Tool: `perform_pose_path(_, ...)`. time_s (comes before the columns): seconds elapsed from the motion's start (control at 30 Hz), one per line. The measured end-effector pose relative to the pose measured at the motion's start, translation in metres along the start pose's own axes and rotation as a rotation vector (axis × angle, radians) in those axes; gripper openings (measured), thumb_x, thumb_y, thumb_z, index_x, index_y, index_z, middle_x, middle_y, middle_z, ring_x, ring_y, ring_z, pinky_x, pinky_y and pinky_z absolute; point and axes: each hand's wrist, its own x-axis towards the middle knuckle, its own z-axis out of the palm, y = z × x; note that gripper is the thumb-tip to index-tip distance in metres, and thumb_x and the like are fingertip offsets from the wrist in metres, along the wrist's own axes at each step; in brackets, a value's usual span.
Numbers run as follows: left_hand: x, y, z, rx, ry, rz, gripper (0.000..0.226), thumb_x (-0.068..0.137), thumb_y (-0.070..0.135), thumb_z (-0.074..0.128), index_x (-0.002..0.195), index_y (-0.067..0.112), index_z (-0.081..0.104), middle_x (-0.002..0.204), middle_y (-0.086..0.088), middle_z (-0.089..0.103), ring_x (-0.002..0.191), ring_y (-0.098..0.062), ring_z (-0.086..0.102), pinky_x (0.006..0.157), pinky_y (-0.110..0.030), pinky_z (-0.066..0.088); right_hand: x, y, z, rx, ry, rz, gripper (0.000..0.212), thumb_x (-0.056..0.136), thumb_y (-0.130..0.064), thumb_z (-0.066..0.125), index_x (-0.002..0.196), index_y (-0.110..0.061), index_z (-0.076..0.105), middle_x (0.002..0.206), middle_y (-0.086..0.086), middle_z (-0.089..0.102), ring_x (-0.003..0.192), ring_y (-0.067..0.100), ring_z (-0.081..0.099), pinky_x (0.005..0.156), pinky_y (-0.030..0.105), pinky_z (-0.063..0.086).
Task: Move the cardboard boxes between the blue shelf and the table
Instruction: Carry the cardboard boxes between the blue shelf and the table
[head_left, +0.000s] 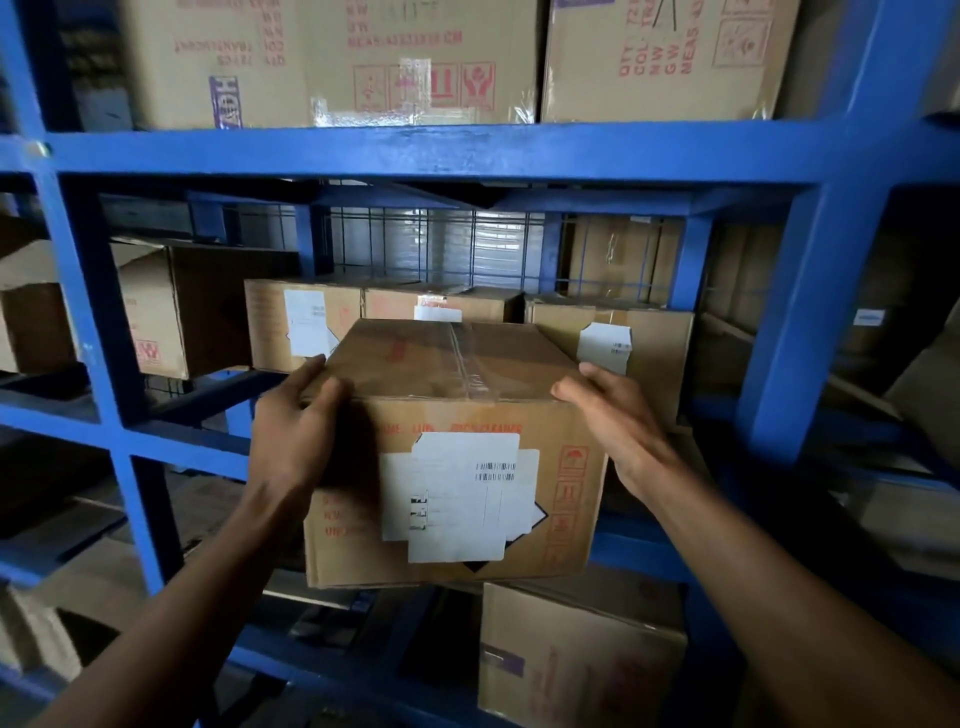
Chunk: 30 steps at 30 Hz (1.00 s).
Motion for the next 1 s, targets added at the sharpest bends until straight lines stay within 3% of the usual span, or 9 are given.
perform_pose_path(0.07,-0.002,0.000,0.008,-0.017,-0.026,-0.006,0.050,0.093,0.035,0.058,0.142,0.026,0.050,0.135,0.002,0.058,0.120,-0.013,0.055,0.108,-0.042,0.043,-0.004,0.002,-0.008,-0.003,0.026,-0.006,0.070,0.085,-0.039,0.068,0.148,-0.023,0.040,0.100,-0.012,0.065,0.080,0.000,0.062,0.059,0.019,0.041)
perform_pose_path(0.2,-0.007,-0.002,0.033,-0.042,-0.081,-0.021,0.051,0.092,0.036,0.057,0.142,0.028,0.050,0.138,0.002,0.056,0.124,-0.015,0.053,0.109,-0.043,0.041,-0.013,0.006,-0.033,-0.059,0.106,-0.015,0.074,0.083,-0.042,0.068,0.149,-0.025,0.039,0.124,-0.001,0.064,0.089,0.007,0.063,0.065,0.023,0.044)
perform_pose_path(0.3,-0.012,-0.001,0.060,-0.090,-0.122,-0.026,0.049,0.091,0.035,0.057,0.140,0.028,0.053,0.136,0.004,0.057,0.122,-0.013,0.052,0.107,-0.036,0.041,-0.024,0.009,-0.057,-0.092,0.162,-0.020,0.067,0.086,-0.038,0.067,0.146,-0.023,0.043,0.097,-0.011,0.064,0.079,0.005,0.064,0.060,0.022,0.045)
perform_pose_path(0.4,-0.013,0.003,0.086,-0.127,-0.155,-0.038,0.049,0.089,0.035,0.058,0.137,0.026,0.056,0.131,0.008,0.058,0.123,-0.013,0.052,0.106,-0.031,0.040,-0.031,0.012,-0.079,-0.114,0.227,-0.015,0.071,0.085,-0.038,0.067,0.149,-0.022,0.039,0.103,-0.009,0.063,0.078,0.006,0.063,0.061,0.025,0.049)
perform_pose_path(0.6,-0.015,0.005,0.124,-0.119,-0.248,0.019,0.046,0.096,0.032,0.054,0.141,0.025,0.053,0.123,0.007,0.057,0.102,-0.003,0.055,0.094,-0.026,0.039,-0.040,0.016,-0.109,-0.149,0.294,-0.019,0.055,0.086,-0.035,0.070,0.135,-0.016,0.053,0.080,-0.015,0.054,0.076,0.008,0.061,0.067,0.028,0.053)
perform_pose_path(0.73,-0.008,0.002,0.129,-0.121,-0.267,0.036,0.047,0.094,0.039,0.057,0.139,0.026,0.054,0.117,0.007,0.060,0.101,-0.003,0.059,0.094,-0.029,0.047,-0.035,0.018,-0.113,-0.216,0.252,-0.007,0.088,0.072,-0.061,0.074,0.143,-0.017,0.047,0.109,-0.003,0.069,0.092,0.013,0.069,0.080,0.033,0.059)
perform_pose_path(0.83,-0.015,0.002,0.125,-0.080,-0.265,0.099,0.051,0.093,0.046,0.058,0.140,0.027,0.052,0.115,0.011,0.058,0.092,0.012,0.053,0.078,-0.010,0.040,-0.033,0.020,-0.110,-0.325,0.291,-0.044,0.103,0.068,-0.070,0.071,0.151,-0.019,0.036,0.139,0.004,0.055,0.117,0.018,0.060,0.094,0.037,0.054)
perform_pose_path(0.9,-0.023,-0.004,0.122,-0.070,-0.285,0.158,0.065,0.087,0.052,0.062,0.146,0.032,0.042,0.124,0.011,0.056,0.095,0.014,0.053,0.079,-0.010,0.042,-0.037,0.026,-0.105,-0.468,0.393,-0.164,0.101,0.071,-0.073,0.066,0.152,-0.022,0.034,0.152,0.002,0.040,0.134,0.021,0.044,0.105,0.044,0.046)
perform_pose_path(1.0,-0.028,-0.023,0.119,-0.022,-0.324,0.231,0.104,0.070,0.059,0.075,0.152,0.046,0.012,0.153,0.008,0.039,0.131,-0.009,0.047,0.107,-0.038,0.042,-0.046,0.043,-0.094,-0.894,0.495,-0.449,0.101,0.075,-0.078,0.057,0.152,-0.017,0.032,0.160,0.003,0.027,0.148,0.024,0.019,0.119,0.052,0.022)
